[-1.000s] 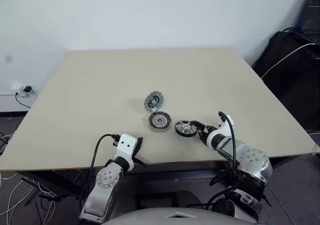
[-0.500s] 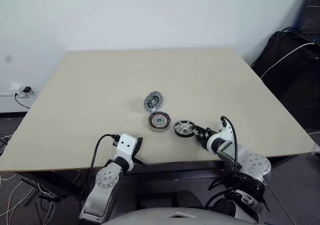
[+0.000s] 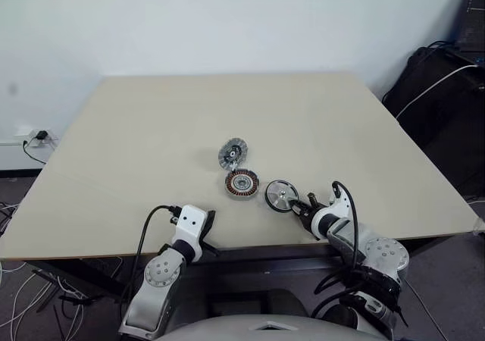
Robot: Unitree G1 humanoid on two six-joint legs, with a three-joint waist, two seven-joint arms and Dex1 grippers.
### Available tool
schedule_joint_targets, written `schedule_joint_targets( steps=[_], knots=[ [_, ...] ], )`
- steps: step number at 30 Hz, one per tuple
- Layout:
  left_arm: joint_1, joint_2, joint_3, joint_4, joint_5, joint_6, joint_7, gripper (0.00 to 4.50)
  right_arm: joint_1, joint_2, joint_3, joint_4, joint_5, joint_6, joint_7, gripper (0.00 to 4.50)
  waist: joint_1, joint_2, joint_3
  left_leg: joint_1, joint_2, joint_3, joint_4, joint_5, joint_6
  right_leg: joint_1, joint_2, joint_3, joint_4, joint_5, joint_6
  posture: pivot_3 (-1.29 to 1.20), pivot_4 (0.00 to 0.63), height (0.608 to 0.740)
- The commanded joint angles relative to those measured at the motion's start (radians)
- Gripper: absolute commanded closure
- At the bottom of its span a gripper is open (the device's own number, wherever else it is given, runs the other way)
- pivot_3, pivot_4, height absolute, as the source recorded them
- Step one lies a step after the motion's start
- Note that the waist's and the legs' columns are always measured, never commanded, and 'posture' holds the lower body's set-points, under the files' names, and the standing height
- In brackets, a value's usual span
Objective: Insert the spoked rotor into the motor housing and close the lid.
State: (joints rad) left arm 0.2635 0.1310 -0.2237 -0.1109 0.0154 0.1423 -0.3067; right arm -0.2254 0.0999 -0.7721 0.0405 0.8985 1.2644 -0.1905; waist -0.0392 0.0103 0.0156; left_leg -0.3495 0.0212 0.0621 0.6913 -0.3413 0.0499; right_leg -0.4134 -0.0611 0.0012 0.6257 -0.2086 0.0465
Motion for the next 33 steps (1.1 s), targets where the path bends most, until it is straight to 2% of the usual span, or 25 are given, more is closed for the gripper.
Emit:
schedule_joint_targets(
  steps=[1,5,9,19,33],
  knots=[
    [-0.007,0.003,0.003,-0.035,-0.011,-0.005,-0.002,4.50,-0.027,0.015,0.024,-0.069,0.078,0.000,0.004,4.20,0.000,0.001,0.000,0.000,0.000,0.000,0.000,0.000,0.000,0.000,0.000,0.000,0.000,0.000,0.000,0.00,0.000,0.740],
    [-0.008,0.004,0.002,-0.036,-0.011,-0.004,-0.003,4.50,-0.050,0.030,0.074,-0.118,0.113,0.011,-0.012,4.20,-0.001,0.001,0.001,0.000,0.000,0.000,0.000,0.000,0.000,-0.001,0.000,0.000,0.000,0.000,0.000,0.00,0.000,0.740],
    [-0.006,0.003,0.000,-0.038,-0.011,-0.007,-0.002,4.50,-0.072,0.040,0.161,-0.132,0.078,-0.019,-0.022,4.20,-0.002,0.001,0.001,0.000,0.001,0.000,0.000,0.000,0.000,-0.001,0.000,0.000,0.000,0.000,0.000,0.00,0.000,0.740],
    [0.007,-0.001,0.003,-0.047,-0.012,-0.010,0.006,4.50,-0.158,0.063,0.337,0.014,-0.022,-0.147,0.029,4.20,-0.002,0.001,0.001,-0.001,0.000,0.000,0.000,0.000,0.000,-0.001,0.000,0.000,-0.001,0.000,0.000,0.00,0.000,0.740],
    [0.026,-0.004,0.002,-0.059,-0.012,-0.012,0.018,4.50,-0.155,0.037,0.368,0.122,-0.081,-0.194,0.066,4.20,-0.001,0.001,0.001,-0.001,0.000,0.000,0.000,0.000,0.000,-0.001,0.000,0.000,-0.001,0.000,0.000,0.00,0.000,0.740]
  ],
)
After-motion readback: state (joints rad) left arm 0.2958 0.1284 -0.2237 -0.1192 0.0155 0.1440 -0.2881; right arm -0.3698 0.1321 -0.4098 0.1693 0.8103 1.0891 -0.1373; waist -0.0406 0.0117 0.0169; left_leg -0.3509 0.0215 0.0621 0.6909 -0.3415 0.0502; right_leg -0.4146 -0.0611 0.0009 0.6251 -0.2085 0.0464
